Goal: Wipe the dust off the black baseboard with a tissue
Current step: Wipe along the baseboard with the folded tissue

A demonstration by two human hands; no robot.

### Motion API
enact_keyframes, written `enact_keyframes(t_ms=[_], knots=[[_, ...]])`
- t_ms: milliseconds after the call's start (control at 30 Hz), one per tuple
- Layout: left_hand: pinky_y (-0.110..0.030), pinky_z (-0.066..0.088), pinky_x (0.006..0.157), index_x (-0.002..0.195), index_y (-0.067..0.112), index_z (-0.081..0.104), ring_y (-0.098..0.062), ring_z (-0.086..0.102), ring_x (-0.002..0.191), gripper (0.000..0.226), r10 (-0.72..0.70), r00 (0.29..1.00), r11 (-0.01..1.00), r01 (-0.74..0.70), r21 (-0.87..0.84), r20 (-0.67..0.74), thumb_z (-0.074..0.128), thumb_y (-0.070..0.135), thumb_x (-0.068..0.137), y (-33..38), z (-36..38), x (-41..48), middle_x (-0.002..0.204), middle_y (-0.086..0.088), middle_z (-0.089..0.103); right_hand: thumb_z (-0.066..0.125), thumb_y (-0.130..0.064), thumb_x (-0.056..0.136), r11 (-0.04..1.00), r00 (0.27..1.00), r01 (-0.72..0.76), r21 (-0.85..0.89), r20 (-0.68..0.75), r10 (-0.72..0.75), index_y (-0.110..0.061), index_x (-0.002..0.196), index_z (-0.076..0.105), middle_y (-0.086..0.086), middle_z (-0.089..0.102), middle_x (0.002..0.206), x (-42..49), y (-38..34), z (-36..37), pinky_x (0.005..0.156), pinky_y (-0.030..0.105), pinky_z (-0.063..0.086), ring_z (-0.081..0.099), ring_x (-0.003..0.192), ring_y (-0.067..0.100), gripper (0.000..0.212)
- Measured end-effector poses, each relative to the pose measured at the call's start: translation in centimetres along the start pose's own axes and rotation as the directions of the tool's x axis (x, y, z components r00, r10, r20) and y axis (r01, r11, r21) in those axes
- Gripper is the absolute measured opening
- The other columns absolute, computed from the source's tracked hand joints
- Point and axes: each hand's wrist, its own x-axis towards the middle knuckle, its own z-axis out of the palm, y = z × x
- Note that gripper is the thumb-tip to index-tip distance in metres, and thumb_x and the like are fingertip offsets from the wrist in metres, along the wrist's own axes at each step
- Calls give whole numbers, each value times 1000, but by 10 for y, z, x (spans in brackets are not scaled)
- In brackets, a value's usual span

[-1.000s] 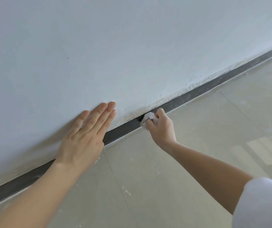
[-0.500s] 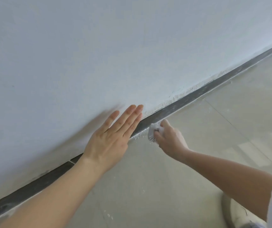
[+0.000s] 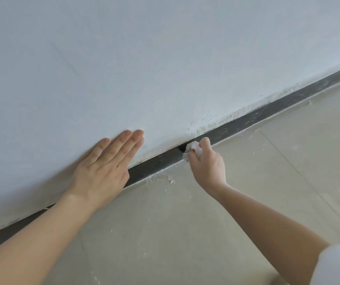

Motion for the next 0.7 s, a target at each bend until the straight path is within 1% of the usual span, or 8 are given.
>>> enact_keyframes(t_ms=[67, 133, 233, 300, 400, 533, 633, 700], knots=[[-35, 0, 119, 152, 13, 25, -17, -1, 148, 67, -1, 1000, 999, 1, 35, 10, 41, 24, 89, 0, -1, 0, 160, 2, 12, 43, -26, 95, 986, 983, -138, 95, -112, 148, -15, 87, 39, 2, 55, 61, 12, 14, -12, 54, 36, 43, 57, 60, 30, 14], [-35, -2, 119, 153, 14, 23, -17, -1, 148, 65, -6, 1000, 999, 5, 45, 27, 38, 25, 90, 1, -2, 0, 161, 2, 10, 46, -29, 91, 960, 966, -206, 191, -117, 231, -15, 80, 36, 5, 58, 62, 15, 21, -19, 56, 42, 51, 62, 62, 32, 20], [-36, 0, 119, 153, 14, 21, -18, -2, 148, 65, -19, 998, 999, 16, 50, 56, 38, 27, 92, 5, -7, 1, 161, 0, 9, 50, -29, 88, 959, 978, -193, 209, 117, 171, -16, 76, 35, 1, 53, 57, -7, 9, -11, 52, 36, 44, 57, 57, 25, 23], [-37, 1, 119, 154, 13, 20, -18, -2, 149, 66, -37, 996, 999, 35, 29, 75, 39, 27, 92, 8, -10, 1, 161, -1, 9, 51, -28, 87, 966, 946, -179, 189, 303, 116, -15, 78, 36, 0, 49, 58, -30, -9, 9, 51, 32, 36, 48, 55, 21, 22], [-39, 4, 119, 153, 10, 20, -20, -2, 149, 65, -66, 992, 998, 68, -10, 106, 38, 26, 93, 15, -16, 3, 161, -3, 8, 52, -27, 86, 918, 900, -279, 283, 410, 147, -16, 75, 37, -1, 50, 62, -50, -30, 45, 52, 31, 38, 49, 57, 20, 21], [-41, 5, 119, 153, 7, 19, -22, -2, 149, 68, -99, 984, 994, 104, -27, 145, 40, 27, 91, 22, -21, 3, 161, -6, 7, 51, -17, 84, 717, 861, -500, 486, 371, 348, -16, 71, 43, -2, 55, 66, -41, -42, 59, 61, 39, 52, 65, 71, 31, 15], [-41, 5, 119, 153, 6, 19, -23, -3, 149, 69, -103, 983, 993, 110, -34, 152, 42, 27, 91, 23, -21, 3, 161, -7, 4, 51, -5, 83, 607, 842, -530, 592, 283, 459, -13, 68, 46, 2, 57, 68, -22, -25, 48, 63, 43, 59, 60, 55, 17, 18], [-41, 5, 119, 153, 6, 18, -23, -2, 149, 70, -108, 982, 992, 118, -51, 155, 42, 27, 91, 23, -20, 3, 161, -7, 3, 54, -4, 82, 573, 825, -526, 629, 214, 523, -5, 74, 51, 9, 59, 72, -8, -5, 41, 61, 42, 60, 60, 57, 17, 8]])
